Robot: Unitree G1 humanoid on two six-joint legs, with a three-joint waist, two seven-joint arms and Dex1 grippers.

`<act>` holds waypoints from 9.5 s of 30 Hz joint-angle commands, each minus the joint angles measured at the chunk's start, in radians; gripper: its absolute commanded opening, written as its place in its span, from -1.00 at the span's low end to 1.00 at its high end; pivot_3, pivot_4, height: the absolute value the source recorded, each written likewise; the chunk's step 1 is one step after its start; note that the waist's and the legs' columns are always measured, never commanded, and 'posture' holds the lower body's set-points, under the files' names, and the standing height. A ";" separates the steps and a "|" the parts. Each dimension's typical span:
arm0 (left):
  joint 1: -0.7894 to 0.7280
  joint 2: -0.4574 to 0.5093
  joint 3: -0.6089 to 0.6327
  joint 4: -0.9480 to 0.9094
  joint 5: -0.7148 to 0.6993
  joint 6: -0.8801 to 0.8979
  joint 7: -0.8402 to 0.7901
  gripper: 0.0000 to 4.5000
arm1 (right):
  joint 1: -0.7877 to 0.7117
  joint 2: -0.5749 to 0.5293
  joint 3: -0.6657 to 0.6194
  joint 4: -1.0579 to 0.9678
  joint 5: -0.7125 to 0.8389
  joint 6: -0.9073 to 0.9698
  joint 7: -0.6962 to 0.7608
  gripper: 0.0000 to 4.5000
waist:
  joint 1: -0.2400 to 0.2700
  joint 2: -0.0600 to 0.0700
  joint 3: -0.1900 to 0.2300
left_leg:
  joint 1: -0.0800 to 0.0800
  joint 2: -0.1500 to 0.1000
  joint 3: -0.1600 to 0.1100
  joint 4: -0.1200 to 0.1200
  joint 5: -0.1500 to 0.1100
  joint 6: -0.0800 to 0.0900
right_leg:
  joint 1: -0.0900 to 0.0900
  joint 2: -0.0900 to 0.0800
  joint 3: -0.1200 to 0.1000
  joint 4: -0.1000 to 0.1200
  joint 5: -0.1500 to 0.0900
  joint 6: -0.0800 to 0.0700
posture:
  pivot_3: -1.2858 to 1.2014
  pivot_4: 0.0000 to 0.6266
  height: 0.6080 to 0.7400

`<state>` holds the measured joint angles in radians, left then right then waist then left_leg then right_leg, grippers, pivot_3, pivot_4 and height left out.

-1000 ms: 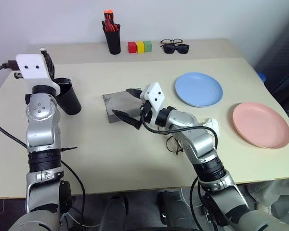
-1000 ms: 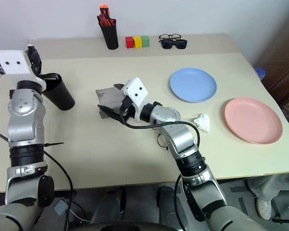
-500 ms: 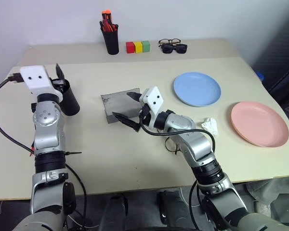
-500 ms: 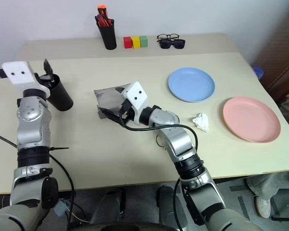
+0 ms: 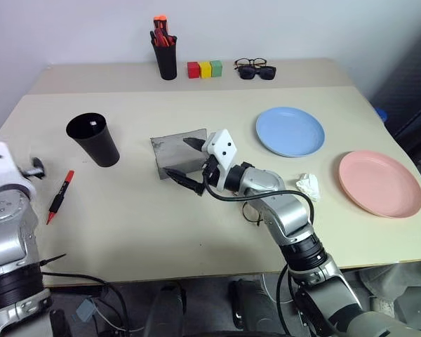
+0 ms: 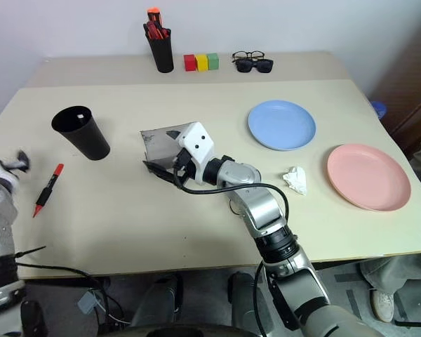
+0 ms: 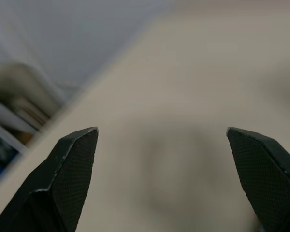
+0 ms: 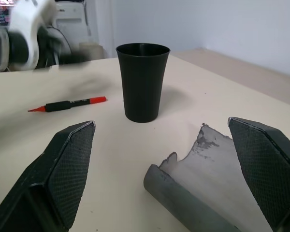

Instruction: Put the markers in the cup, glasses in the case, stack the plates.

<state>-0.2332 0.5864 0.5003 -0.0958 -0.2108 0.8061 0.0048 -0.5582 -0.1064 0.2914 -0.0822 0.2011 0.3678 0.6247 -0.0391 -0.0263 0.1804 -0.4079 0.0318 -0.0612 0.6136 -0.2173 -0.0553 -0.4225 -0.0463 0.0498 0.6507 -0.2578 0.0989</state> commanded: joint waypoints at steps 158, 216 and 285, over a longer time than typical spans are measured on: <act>0.463 0.141 -0.176 -0.371 -0.164 -0.316 -0.744 0.98 | -0.382 -0.360 0.079 0.030 0.170 0.372 0.270 -0.97 | -0.005 0.003 0.004 | -0.001 0.002 0.002 0.001 -0.001 -0.005 | -0.002 0.001 0.002 -0.001 -0.002 -0.003 | 0.03 -0.52 1.00; -0.459 -0.032 -0.622 0.204 -0.077 -0.005 -0.841 -0.03 | 0.279 -0.380 -0.178 -0.293 -0.026 0.139 0.068 0.58 | -0.003 0.002 0.004 | -0.001 0.000 0.001 0.002 -0.001 -0.005 | -0.001 0.001 0.001 0.000 0.000 0.000 | 0.03 -0.52 1.00; -0.211 -0.201 -0.602 0.012 -0.196 -0.363 -0.879 -0.06 | 0.508 -0.434 -0.448 -0.415 -0.248 0.338 -0.104 0.81 | 0.015 0.007 0.003 | 0.001 0.000 0.001 0.003 -0.001 -0.005 | 0.003 0.001 0.003 -0.001 -0.001 0.000 | 0.03 -0.52 1.00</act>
<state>-0.4528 0.3720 -0.1369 -0.0284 -0.4028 0.4465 -0.8855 -0.0471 -0.5383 -0.1721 -0.5204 -0.0391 0.7249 0.5363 -0.0238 -0.0196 0.1830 -0.4069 0.0318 -0.0598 0.6162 -0.2182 -0.0598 -0.4200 -0.0455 0.0524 0.6492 -0.2584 0.0993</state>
